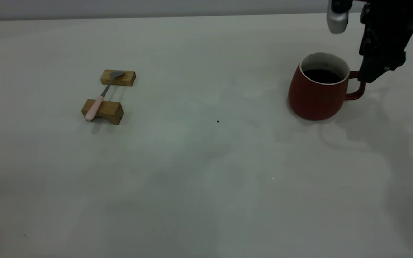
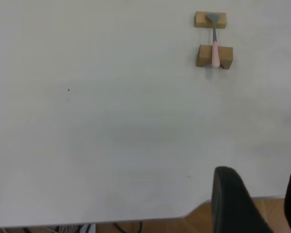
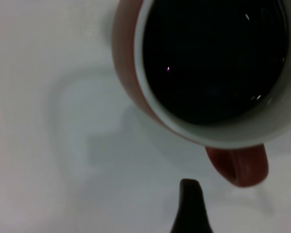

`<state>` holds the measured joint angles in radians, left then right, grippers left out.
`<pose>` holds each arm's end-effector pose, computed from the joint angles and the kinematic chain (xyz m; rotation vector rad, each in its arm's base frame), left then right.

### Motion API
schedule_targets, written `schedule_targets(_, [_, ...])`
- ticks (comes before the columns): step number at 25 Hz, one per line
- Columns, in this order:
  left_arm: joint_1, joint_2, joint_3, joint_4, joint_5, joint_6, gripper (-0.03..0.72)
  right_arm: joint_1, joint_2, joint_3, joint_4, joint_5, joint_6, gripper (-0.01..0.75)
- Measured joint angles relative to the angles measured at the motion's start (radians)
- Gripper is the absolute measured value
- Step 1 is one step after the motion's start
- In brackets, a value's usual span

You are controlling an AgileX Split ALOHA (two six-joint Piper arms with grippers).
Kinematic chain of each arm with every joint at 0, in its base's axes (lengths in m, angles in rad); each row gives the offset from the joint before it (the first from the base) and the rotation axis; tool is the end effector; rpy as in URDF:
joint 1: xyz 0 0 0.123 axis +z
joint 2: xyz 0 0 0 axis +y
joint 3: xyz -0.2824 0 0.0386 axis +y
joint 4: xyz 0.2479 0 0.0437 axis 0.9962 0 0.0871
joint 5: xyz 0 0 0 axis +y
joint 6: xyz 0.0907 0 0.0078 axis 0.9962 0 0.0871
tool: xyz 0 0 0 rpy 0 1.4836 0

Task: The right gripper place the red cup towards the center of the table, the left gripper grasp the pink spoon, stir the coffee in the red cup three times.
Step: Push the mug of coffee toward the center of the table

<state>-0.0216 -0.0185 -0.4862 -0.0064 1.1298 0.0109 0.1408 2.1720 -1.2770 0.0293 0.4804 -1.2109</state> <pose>-0.0091 -0.0003 0.2677 0.0348 2.1084 -0.0141 0.4018 0.0582 0.0805 -1.7768 2.2715 -0.1878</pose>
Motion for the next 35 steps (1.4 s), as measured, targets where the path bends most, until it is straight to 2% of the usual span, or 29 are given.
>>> schedule_targets(7, [0.0,0.0,0.0,0.0,0.0,0.0,0.347,0.01,0.064,0.0,0.021,-0.048,-0.083,0.634])
schedule_targets(17, [0.0,-0.001,0.0,0.0,0.0,0.0,0.347,0.078,0.101,-0.002,0.107,-0.116,-0.133,0.634])
schedule_targets(28, [0.0,-0.001,0.0,0.0,0.0,0.0,0.347,0.235,0.109,-0.002,0.322,-0.175,-0.134,0.632])
schedule_targets(35, [0.0,-0.001,0.0,0.0,0.0,0.0,0.347,0.33,0.116,-0.002,0.511,-0.275,-0.136,0.622])
